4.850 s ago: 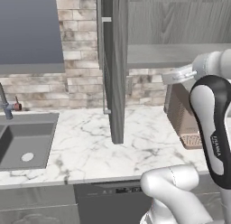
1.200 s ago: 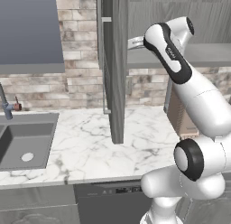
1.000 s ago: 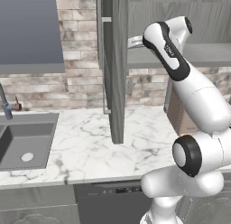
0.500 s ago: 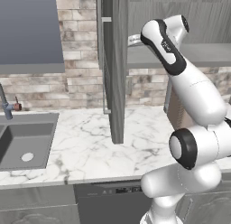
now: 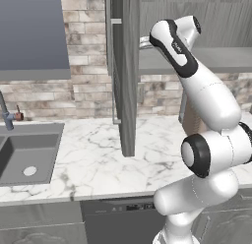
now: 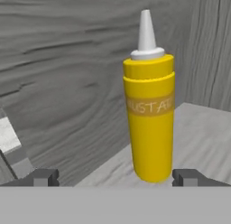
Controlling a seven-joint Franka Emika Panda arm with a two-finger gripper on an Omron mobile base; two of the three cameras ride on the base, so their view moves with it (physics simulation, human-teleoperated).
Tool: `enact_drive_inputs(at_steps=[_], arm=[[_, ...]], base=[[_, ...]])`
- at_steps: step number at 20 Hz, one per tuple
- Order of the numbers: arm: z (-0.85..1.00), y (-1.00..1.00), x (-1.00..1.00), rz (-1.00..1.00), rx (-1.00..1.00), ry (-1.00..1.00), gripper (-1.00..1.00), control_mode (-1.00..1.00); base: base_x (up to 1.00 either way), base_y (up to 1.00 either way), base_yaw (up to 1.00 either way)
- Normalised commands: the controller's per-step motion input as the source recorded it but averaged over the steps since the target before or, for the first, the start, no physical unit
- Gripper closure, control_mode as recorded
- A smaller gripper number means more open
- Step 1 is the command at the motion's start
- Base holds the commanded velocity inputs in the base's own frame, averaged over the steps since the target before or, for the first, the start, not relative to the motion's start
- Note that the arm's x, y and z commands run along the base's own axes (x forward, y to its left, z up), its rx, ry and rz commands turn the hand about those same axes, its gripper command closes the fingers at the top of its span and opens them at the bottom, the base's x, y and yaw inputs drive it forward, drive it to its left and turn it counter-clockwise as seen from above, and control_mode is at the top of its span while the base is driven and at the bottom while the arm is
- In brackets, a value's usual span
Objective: Take 2 condiments from the cabinet and move them on the counter near the stove.Make sure the condiments are lined up with each other, next to each other.
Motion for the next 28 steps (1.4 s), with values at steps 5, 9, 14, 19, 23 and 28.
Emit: enact_drive_inputs(at_steps=[5, 9, 14, 19, 23, 28], arm=[[0.0, 0.0, 0.22, 0.01, 0.0, 0.0, -1.0, -1.0], [0.0, 0.02, 0.19, 0.01, 0.0, 0.0, -1.0, -1.0], [0.0, 0.04, 0.17, 0.01, 0.0, 0.0, -1.0, -1.0], [0.0, 0.0, 0.2, 0.01, 0.0, 0.0, -1.0, -1.0], [0.0, 0.0, 0.19, 0.0, 0.0, 0.0, -1.0, -1.0], [0.0, 0.01, 0.08, 0.0, 0.0, 0.0, -1.0, -1.0]], base=[[0.0, 0.0, 0.0], [0.0, 0.0, 0.0], [0.0, 0.0, 0.0], [0.0, 0.0, 0.0], [0.0, 0.0, 0.0], [0.0, 0.0, 0.0]])
